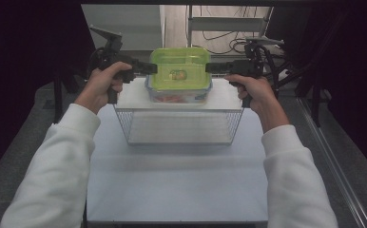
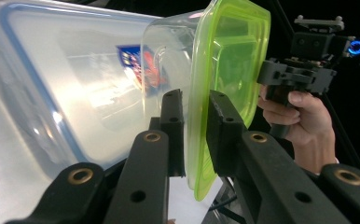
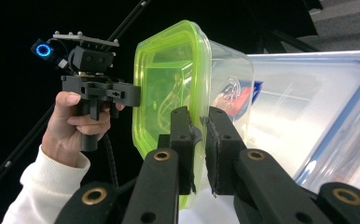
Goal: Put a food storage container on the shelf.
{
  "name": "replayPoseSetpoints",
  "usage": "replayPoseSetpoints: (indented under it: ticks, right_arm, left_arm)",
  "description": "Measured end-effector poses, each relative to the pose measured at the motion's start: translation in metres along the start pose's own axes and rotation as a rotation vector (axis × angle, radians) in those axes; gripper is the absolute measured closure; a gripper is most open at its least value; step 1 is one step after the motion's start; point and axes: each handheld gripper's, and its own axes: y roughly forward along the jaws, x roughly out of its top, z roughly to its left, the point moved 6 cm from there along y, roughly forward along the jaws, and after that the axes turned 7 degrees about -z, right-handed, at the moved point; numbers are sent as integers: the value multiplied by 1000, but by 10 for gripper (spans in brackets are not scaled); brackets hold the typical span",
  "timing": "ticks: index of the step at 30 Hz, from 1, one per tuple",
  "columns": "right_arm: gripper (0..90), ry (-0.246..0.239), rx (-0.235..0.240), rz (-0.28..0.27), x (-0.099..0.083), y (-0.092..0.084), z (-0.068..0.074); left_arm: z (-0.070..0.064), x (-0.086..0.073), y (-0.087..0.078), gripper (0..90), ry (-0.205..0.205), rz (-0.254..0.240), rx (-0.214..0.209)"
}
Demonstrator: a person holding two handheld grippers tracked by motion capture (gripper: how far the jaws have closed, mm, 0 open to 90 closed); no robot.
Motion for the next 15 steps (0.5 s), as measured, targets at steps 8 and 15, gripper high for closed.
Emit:
replayPoseSetpoints:
  ticks: [8,15]
  right_arm:
    - [799,36,-9,-42,9,12,-24]
    - [765,64,-16,-64,10,20,-31]
  left_arm:
    - [9,11,8,788,-11,-33,18]
    - [14,14,11,769,-40,-74,45]
